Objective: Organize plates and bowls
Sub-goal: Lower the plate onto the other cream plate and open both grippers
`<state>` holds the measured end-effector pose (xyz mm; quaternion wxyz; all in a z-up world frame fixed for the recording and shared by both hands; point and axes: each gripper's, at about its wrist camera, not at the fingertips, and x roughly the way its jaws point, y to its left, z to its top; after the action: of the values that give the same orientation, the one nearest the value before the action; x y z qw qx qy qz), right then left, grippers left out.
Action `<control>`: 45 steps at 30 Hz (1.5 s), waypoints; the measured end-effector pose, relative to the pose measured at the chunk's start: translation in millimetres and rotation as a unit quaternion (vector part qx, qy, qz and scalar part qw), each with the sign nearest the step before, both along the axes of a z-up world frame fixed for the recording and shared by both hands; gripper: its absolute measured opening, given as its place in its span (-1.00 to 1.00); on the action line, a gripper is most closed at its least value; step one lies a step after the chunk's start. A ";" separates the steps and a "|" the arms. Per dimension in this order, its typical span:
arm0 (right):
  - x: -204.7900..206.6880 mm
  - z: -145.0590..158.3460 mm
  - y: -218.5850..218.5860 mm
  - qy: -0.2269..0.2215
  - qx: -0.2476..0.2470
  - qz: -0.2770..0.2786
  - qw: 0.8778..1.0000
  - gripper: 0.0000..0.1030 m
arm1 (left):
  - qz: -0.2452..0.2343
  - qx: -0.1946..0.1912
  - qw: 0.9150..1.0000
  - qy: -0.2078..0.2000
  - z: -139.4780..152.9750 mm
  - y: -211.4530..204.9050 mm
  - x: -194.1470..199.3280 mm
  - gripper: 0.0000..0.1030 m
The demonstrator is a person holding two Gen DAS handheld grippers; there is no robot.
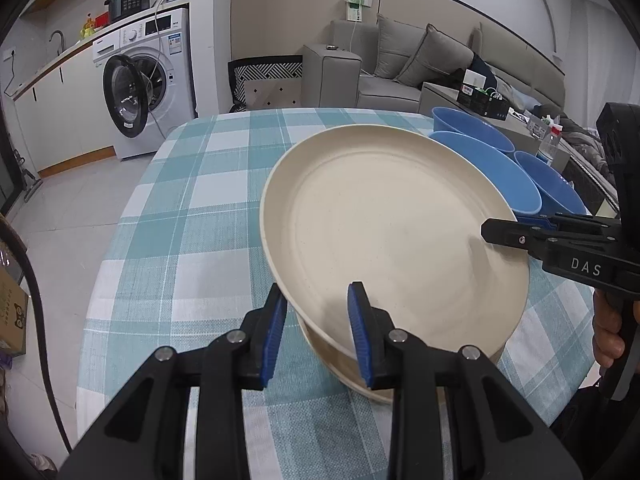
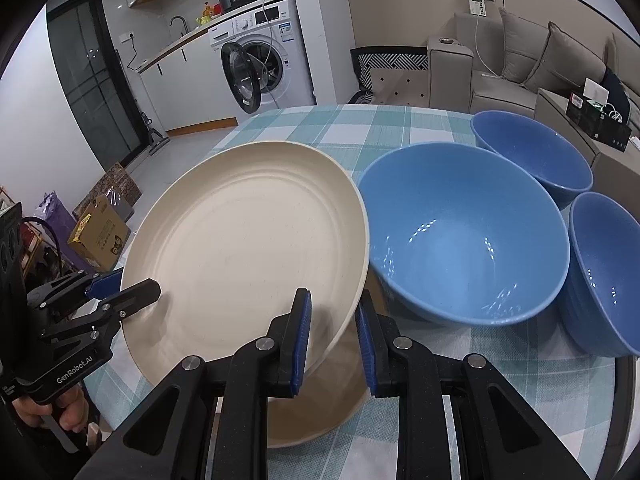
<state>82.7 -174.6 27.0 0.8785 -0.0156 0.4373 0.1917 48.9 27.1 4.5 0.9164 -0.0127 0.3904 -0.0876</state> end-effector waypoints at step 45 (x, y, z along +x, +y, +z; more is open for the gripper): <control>-28.1 -33.1 -3.4 -0.002 -0.037 -0.016 0.999 -0.54 | -0.009 0.040 0.999 0.025 -26.1 -20.3 -11.9 -0.42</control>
<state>54.6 -178.1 -6.1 0.8812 -0.0413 0.4422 0.1618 37.1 6.8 -21.6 0.9054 0.0248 0.4164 -0.0795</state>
